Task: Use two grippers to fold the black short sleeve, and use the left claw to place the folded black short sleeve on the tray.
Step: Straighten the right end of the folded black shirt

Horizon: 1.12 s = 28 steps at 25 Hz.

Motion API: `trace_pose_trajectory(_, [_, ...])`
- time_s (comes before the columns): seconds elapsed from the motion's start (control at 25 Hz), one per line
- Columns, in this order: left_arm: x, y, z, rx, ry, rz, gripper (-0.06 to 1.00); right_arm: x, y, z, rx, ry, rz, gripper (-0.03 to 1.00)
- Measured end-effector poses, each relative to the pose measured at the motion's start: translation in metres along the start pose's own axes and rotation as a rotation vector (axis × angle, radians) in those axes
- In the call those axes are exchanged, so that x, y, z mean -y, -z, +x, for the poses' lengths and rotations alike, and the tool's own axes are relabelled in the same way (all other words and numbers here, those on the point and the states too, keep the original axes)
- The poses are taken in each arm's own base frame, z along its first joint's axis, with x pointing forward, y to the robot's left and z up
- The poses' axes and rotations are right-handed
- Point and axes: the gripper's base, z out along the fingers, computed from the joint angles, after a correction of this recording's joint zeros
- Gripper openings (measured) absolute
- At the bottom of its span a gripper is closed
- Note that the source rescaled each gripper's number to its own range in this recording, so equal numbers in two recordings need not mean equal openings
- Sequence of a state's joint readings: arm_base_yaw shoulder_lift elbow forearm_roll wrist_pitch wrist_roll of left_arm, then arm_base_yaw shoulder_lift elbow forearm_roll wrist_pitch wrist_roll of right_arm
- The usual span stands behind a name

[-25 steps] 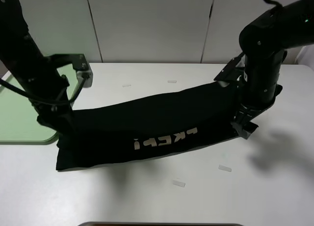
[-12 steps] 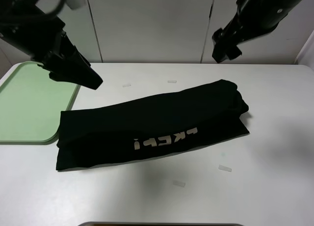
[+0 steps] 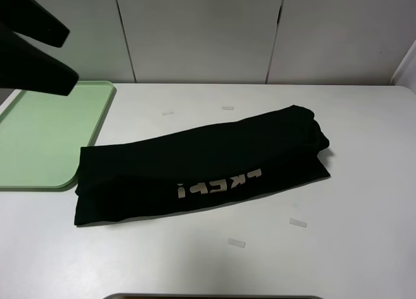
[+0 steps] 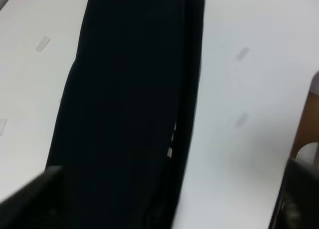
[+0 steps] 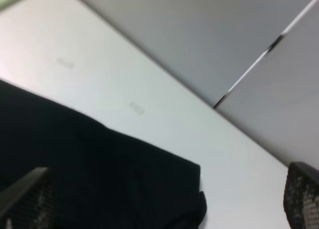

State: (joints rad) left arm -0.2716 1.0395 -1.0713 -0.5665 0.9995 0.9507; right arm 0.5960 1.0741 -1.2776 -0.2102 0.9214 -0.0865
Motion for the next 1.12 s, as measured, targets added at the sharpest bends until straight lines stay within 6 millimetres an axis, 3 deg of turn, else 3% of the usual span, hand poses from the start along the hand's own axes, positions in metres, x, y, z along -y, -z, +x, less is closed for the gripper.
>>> trace_pose_trajectory(0.16, [0.021,0.024,0.004,0.022,0.029,-0.024,0.98,0.005,0.038,0.008,0.059,-0.017,0.019,1.00])
trace_pose_trajectory(0.4, [0.063,0.068,0.013,0.139,0.094,-0.089,1.00,0.010,0.081,0.026,0.096,-0.040,0.035,1.00])
trace_pose_trajectory(0.68, [0.113,0.112,0.033,0.442,0.127,-0.205,1.00,0.011,0.106,0.043,0.079,-0.055,0.040,1.00])
trace_pose_trajectory(0.88, [0.142,0.120,0.069,0.571,0.078,-0.306,1.00,0.011,0.109,0.048,0.050,-0.057,0.037,1.00])
trace_pose_trajectory(1.12, [0.157,0.106,0.117,0.523,0.111,-0.401,1.00,0.011,0.109,0.051,0.022,-0.057,0.037,1.00])
